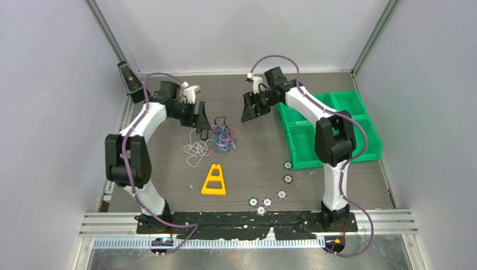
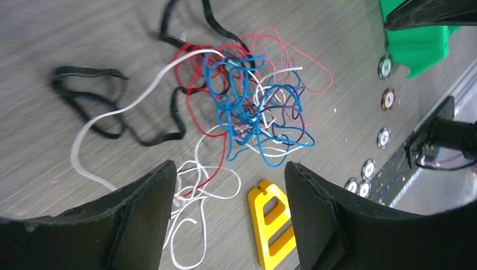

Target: Untangle the cables

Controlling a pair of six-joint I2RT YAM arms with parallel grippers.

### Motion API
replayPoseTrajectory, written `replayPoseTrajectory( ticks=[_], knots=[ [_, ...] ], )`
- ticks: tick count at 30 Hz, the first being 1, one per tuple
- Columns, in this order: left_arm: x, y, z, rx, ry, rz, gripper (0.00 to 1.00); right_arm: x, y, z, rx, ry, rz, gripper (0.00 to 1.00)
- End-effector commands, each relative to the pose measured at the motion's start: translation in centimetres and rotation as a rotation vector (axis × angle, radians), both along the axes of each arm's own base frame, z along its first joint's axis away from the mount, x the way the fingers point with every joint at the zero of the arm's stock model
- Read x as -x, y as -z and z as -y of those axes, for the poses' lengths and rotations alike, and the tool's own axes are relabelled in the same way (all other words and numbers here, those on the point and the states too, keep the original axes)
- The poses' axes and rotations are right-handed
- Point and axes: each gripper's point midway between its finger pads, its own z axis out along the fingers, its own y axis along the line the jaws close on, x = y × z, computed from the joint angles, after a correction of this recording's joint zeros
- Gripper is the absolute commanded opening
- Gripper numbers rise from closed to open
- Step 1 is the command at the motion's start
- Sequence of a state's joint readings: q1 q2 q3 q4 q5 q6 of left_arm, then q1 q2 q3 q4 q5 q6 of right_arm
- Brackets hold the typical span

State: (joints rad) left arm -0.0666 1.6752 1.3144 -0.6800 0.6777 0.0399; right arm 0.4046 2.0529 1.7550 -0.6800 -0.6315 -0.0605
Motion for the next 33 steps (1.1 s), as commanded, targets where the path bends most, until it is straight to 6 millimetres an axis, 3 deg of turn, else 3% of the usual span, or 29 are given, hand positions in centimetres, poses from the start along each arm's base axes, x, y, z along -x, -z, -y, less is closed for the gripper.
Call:
replayPoseTrajectory(
  ticks=[1, 4, 8, 13, 15, 17, 18, 20, 23, 25, 29, 33],
  knots=[
    [0.3, 1.0, 4.4, 0.065, 0.091, -0.03, 0.71, 1.7, -0.1, -3.6, -0.151, -0.075, -0.069, 0.74],
    [0.2, 2.7, 6.0, 0.057, 0.092, -0.061, 0.71, 2.3, 1.2, -5.0, -0.176, -0.086, -0.092, 0.81],
    [-0.5, 5.7, 6.3, 0.039, 0.041, -0.143, 0.7, 3.3, 3.8, -7.0, -0.169, -0.103, -0.126, 0.88],
    [-0.9, 8.3, 5.8, -0.004, 0.003, -0.191, 0.53, 4.1, 6.9, -9.2, -0.13, -0.102, -0.134, 0.87],
    [-0.9, 8.9, 5.7, -0.007, 0.0, -0.201, 0.39, 3.8, 7.8, -9.3, -0.107, -0.085, -0.125, 0.77],
    [-0.7, 8.6, 6.0, 0.016, 0.015, -0.191, 0.19, 3.6, 8.3, -9.0, -0.076, -0.081, -0.103, 0.51],
    [-0.6, 8.1, 6.1, 0.025, 0.025, -0.182, 0.1, 3.3, 8.2, -8.6, -0.057, -0.074, -0.084, 0.27],
    [-0.1, 5.9, 5.7, 0.034, 0.044, -0.131, 0.0, 2.9, 7.3, -7.3, -0.029, -0.093, -0.038, 0.08],
    [1.3, 2.6, 3.3, -0.017, 0.076, 0.008, 0.0, 1.5, 4.3, -3.4, 0.01, -0.044, 0.017, 0.05],
    [1.7, 0.5, 0.4, -0.078, 0.046, 0.092, 0.0, 0.5, 2.2, -0.3, 0.027, 0.01, 0.052, 0.06],
    [0.9, -4.2, -7.8, -0.124, -0.143, 0.195, 0.0, -0.4, -0.9, 4.8, 0.083, 0.075, 0.111, 0.05],
    [0.7, -9.3, -14.5, -0.172, -0.27, 0.285, 0.0, -0.3, -1.8, 7.9, 0.123, 0.096, 0.126, 0.05]
  ],
)
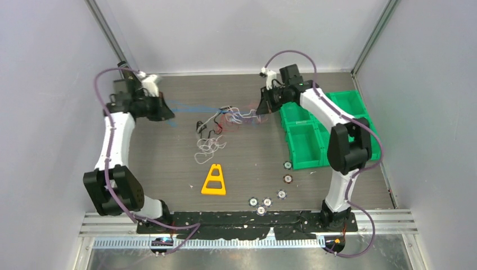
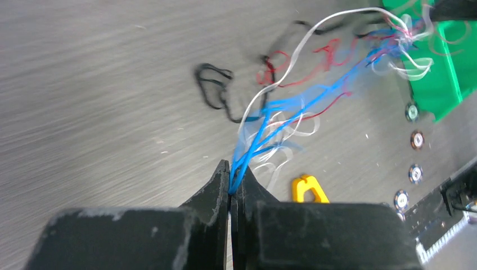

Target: Untangle the cables

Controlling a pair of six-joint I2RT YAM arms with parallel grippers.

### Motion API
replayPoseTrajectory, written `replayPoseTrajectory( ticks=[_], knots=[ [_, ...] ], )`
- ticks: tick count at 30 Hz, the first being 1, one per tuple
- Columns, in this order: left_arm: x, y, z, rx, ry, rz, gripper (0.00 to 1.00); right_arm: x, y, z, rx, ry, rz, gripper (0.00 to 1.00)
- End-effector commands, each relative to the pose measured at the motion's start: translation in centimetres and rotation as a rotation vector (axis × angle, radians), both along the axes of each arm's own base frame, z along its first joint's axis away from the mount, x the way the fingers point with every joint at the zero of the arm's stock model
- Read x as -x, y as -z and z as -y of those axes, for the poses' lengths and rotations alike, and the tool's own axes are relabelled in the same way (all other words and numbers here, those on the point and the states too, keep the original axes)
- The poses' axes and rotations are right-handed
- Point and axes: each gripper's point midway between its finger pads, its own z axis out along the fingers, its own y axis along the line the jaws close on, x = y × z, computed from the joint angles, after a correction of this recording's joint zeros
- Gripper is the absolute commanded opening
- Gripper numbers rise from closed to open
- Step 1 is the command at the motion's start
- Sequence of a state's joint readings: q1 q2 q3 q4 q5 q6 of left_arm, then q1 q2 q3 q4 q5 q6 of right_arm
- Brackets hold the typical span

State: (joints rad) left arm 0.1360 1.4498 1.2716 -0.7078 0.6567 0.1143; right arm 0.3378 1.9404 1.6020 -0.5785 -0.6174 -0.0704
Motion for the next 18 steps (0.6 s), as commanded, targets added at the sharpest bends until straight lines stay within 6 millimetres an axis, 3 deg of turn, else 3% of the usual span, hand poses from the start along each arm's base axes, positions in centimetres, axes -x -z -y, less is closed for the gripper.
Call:
replayPoseTrajectory(
  ticks=[1, 5, 10, 13, 18],
  knots=[
    [-0.2, -5.3, -8.0, -0.118, -0.142, 0.118, 0.0, 0.4, -1.0, 4.9, 0.141, 0.036, 0.046, 0.05],
    [-0.5, -11.4, -12.2, -0.146, -0.241, 0.249, 0.0, 0.6, -1.8, 6.2, 0.163, 0.043, 0.078, 0.05],
    [-0.1, -16.4, -15.2, -0.175, -0.322, 0.342, 0.0, 0.8, -2.2, 7.0, 0.187, 0.028, 0.094, 0.06],
    [0.2, -19.4, -15.9, -0.179, -0.359, 0.412, 0.0, 0.7, -2.2, 7.2, 0.187, 0.02, 0.093, 0.05],
    [1.0, -24.8, -14.6, -0.157, -0.376, 0.559, 0.0, 0.8, -1.8, 6.8, 0.168, 0.012, 0.069, 0.07]
  ],
)
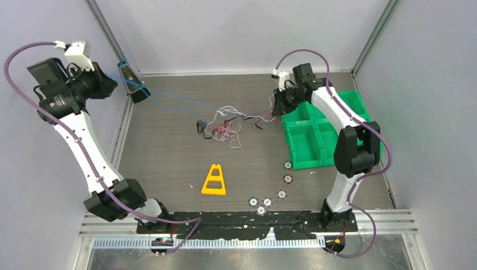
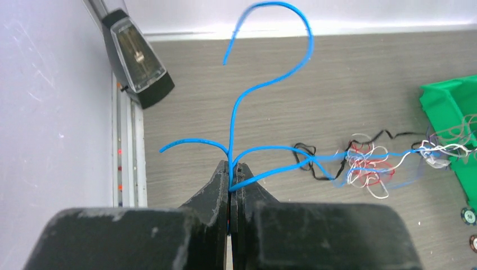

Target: Untangle the cables

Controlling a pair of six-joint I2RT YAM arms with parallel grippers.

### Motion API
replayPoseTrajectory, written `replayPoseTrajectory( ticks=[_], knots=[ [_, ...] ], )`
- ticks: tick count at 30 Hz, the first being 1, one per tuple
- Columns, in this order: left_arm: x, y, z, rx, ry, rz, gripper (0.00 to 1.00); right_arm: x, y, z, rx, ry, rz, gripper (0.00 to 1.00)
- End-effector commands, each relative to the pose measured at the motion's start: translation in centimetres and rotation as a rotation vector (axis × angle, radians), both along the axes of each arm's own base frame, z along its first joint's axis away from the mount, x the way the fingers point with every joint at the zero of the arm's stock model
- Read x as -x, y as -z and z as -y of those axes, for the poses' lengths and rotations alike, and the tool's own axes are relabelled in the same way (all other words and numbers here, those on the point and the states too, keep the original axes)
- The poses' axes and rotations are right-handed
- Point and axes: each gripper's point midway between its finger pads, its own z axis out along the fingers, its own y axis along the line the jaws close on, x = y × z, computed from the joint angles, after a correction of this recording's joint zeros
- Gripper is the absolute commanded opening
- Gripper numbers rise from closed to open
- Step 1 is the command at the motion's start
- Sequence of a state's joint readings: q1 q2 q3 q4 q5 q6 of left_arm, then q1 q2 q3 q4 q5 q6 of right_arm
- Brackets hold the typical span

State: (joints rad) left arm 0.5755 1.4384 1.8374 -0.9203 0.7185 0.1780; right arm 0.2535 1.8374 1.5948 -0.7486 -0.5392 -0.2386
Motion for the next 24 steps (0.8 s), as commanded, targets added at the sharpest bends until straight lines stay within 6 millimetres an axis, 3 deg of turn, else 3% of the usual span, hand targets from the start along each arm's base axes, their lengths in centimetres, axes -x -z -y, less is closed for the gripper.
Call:
replayPoseTrajectory(
  ticks=[1, 8, 10, 15, 17, 19, 21, 24],
  knots=[
    [0.9, -6.9, 1.4, -0.027, 0.001, 0.191, 0.0, 0.0, 0.0, 0.5, 0.028, -0.004, 0.004, 0.08],
    [1.4, -11.2, 4.5, 0.098, 0.094, 0.29, 0.0, 0.0, -1.3, -0.9, -0.014, -0.038, 0.028, 0.08],
    [1.5, -11.2, 6.4, 0.126, 0.16, 0.286, 0.0, 0.1, -2.6, -1.9, -0.045, -0.061, 0.051, 0.08],
    [1.9, -8.9, 12.3, 0.113, 0.332, 0.255, 0.0, 0.7, -6.6, -5.0, -0.133, -0.129, 0.145, 0.09],
    [2.0, -7.6, 14.6, 0.127, 0.392, 0.23, 0.0, 1.4, -7.0, -6.2, -0.129, -0.171, 0.169, 0.23],
    [1.8, -6.1, 16.5, 0.14, 0.432, 0.196, 0.0, 2.1, -6.0, -6.8, -0.088, -0.213, 0.166, 0.54],
    [1.6, -4.1, 18.6, 0.153, 0.472, 0.149, 0.0, 2.3, -4.8, -6.9, -0.06, -0.232, 0.136, 0.68],
    [1.0, 0.7, 20.1, 0.132, 0.5, 0.035, 0.0, 2.2, -4.9, -7.0, -0.056, -0.249, 0.135, 0.78]
  ],
)
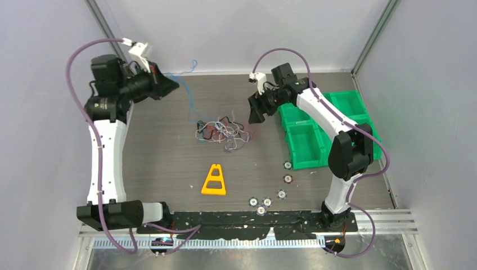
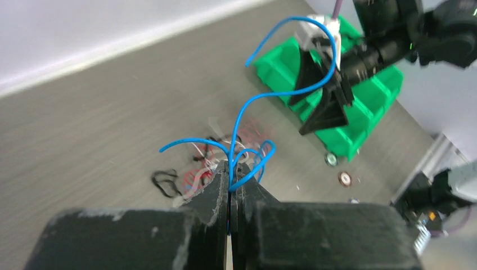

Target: Untangle the cables

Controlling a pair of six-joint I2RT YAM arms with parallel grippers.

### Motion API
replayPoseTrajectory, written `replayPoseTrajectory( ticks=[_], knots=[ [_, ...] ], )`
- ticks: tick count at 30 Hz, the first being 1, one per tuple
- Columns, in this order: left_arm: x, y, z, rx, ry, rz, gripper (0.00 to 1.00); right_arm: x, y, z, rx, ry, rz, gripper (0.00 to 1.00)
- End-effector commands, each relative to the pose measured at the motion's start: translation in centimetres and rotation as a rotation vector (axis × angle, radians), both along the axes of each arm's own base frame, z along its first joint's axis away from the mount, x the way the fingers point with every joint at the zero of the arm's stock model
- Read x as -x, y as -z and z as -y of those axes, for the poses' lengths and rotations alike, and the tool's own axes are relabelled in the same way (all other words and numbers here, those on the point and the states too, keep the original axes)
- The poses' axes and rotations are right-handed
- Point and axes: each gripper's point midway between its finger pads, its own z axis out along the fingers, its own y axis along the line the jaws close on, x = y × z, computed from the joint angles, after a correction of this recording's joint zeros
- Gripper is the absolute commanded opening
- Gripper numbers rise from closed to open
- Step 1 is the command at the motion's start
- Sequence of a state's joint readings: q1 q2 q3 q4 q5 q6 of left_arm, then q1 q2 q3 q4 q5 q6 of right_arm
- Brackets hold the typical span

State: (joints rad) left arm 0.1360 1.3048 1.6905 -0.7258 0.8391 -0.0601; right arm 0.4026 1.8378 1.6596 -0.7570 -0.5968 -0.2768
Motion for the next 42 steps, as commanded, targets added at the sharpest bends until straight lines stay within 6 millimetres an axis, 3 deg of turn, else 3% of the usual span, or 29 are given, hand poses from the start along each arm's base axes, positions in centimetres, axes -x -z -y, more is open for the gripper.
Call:
replayPoseTrajectory(
  ticks=[1, 4, 5, 7, 8, 10, 12, 15, 16, 17, 19, 24, 33, 37, 42],
  knots=[
    [-0.7, 6.0, 1.6, -0.115, 0.037, -0.087, 0.0, -0.4, -2.4, -0.2, -0.009, -0.042, 0.073, 0.82],
    [0.5, 14.1, 0.8, -0.267, 0.091, -0.293, 0.0, -0.6, -2.5, 0.0, 0.006, -0.054, 0.09, 0.86],
    [1.7, 16.8, 1.2, -0.325, 0.157, -0.36, 0.0, -0.6, -2.3, 0.1, 0.014, -0.054, 0.084, 0.86],
    [4.2, 21.8, 0.1, -0.473, 0.29, -0.503, 0.02, -0.6, -2.1, 0.2, 0.024, -0.062, 0.078, 0.86],
    [5.4, 23.8, -1.2, -0.554, 0.33, -0.585, 0.04, -0.4, -1.9, 0.2, 0.027, -0.066, 0.068, 0.86],
    [5.2, 26.1, -3.3, -0.624, 0.331, -0.651, 0.12, -0.3, -1.4, 0.1, 0.029, -0.07, 0.045, 0.86],
    [4.0, 26.5, -4.1, -0.665, 0.312, -0.641, 0.29, -0.1, -1.0, 0.0, 0.027, -0.076, 0.026, 0.85],
    [0.0, 25.1, -3.5, -0.625, 0.22, -0.53, 0.75, -0.2, -0.7, -0.2, 0.02, -0.08, 0.009, 0.85],
    [-1.6, 24.8, -3.2, -0.592, 0.176, -0.506, 0.8, -0.3, -0.3, -0.3, 0.022, -0.078, -0.003, 0.84],
    [-3.2, 24.8, -3.1, -0.558, 0.124, -0.508, 0.8, -0.4, -0.4, -0.4, 0.018, -0.074, -0.006, 0.84],
    [-6.3, 25.9, -2.6, -0.489, 0.034, -0.574, 0.7, -0.6, -0.1, -0.5, 0.019, -0.069, -0.017, 0.83],
    [-10.6, 29.1, -1.0, -0.369, -0.039, -0.681, 0.55, -0.7, 0.1, 0.0, 0.024, -0.057, -0.024, 0.8],
    [-12.4, 34.2, 1.4, -0.452, -0.084, -0.823, 0.53, -1.0, 0.0, 1.4, 0.021, -0.014, -0.036, 0.8],
    [-13.5, 34.4, 1.8, -0.506, -0.203, -0.816, 0.47, -1.2, 0.1, 1.8, 0.029, 0.004, -0.042, 0.8],
    [-13.5, 34.4, 2.3, -0.626, -0.256, -0.855, 0.44, -1.9, 0.1, 2.3, 0.042, 0.039, -0.038, 0.8]
  ],
)
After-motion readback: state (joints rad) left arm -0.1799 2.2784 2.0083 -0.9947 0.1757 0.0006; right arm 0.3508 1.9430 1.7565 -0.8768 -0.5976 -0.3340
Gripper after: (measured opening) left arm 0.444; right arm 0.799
